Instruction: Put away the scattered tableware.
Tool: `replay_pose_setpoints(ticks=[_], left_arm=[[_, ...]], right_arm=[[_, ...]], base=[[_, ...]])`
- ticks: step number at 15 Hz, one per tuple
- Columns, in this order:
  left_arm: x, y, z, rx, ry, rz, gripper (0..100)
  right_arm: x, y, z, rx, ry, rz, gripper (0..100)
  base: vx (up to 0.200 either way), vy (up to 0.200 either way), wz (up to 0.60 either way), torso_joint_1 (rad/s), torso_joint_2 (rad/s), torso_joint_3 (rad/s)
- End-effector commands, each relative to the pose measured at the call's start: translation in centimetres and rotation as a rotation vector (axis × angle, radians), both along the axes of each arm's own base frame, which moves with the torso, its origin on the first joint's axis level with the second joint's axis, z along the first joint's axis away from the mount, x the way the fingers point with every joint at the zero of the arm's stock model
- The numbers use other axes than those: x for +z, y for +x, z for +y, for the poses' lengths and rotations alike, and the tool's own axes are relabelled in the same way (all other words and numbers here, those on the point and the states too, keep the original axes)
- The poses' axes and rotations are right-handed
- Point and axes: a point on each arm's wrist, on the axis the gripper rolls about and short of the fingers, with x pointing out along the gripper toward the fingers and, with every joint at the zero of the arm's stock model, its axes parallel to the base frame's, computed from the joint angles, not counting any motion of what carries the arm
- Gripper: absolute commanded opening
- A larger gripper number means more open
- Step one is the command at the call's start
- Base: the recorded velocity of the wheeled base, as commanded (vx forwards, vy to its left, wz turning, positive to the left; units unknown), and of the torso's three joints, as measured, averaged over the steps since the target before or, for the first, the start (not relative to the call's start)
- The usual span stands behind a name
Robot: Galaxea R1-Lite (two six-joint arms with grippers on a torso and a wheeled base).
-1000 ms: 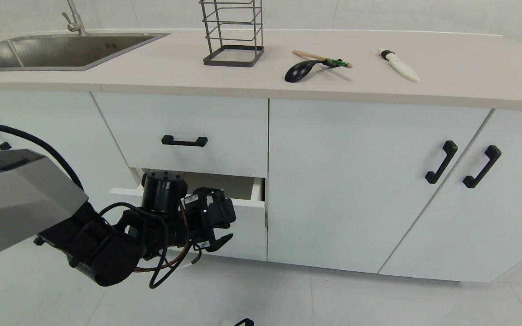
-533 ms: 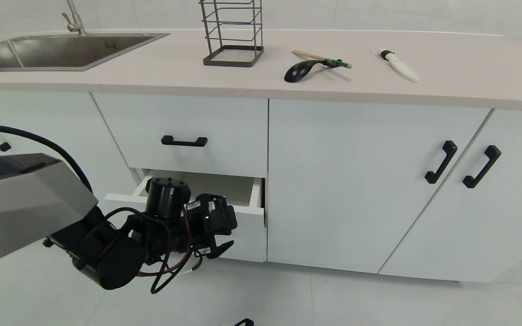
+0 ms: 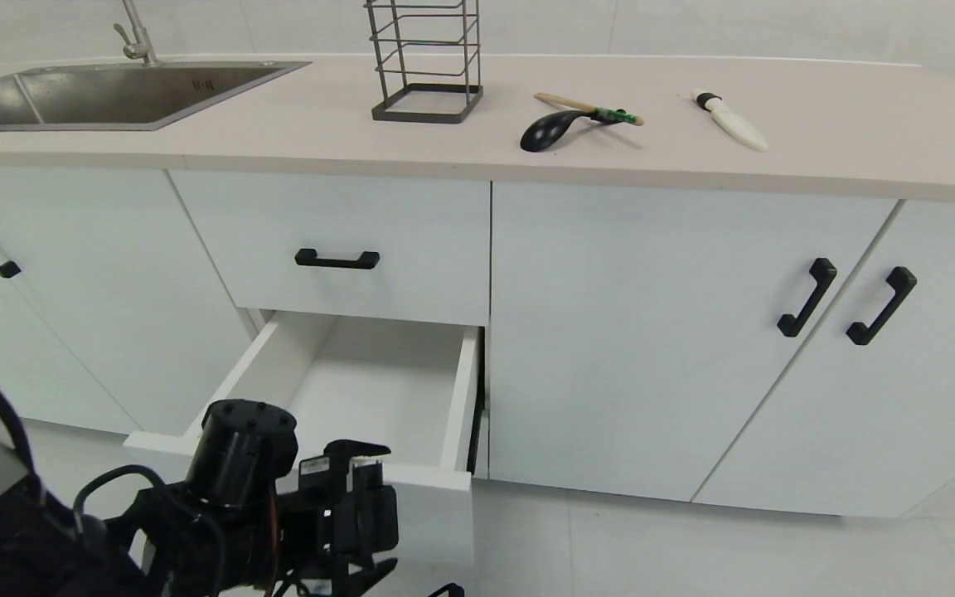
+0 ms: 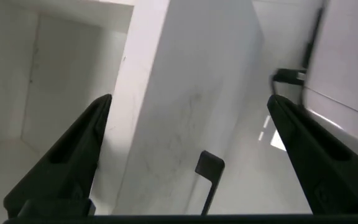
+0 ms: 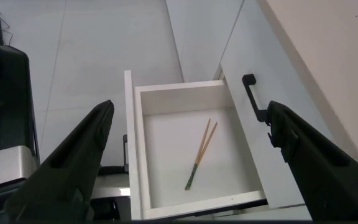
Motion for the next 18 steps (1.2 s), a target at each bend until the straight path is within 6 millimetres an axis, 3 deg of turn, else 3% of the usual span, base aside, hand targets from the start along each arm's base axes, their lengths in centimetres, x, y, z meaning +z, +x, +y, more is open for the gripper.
replay_pose_setpoints(ticks=[1,13,15,18], left_arm=[[0.8,-1.7,0.4,-0.024,-0.014,-0.024,100],[1.1,-1.2,0.6,-0.005,-0.029,-0.046,100],[2.9,-2.0,0.5,-0.034,-0.076,-0.129,100],[6.9,-5.2,-0.6,-0.161,-0.197,-0.263,100]], right_arm=[[0.0,0.0,0.0,0.001,0.000,0.000,0],[0.0,0.0,0.0,0.001,0.000,0.000,0],[0.0,0.0,0.0,0.001,0.000,0.000,0],[0.0,0.0,0.0,0.001,0.000,0.000,0]], base=[[0.000,0.000,0.00,0.000,0.00,0.000],[0.000,0.000,0.00,0.000,0.00,0.000],[0.000,0.000,0.00,0.000,0.00,0.000],[0.000,0.000,0.00,0.000,0.00,0.000]])
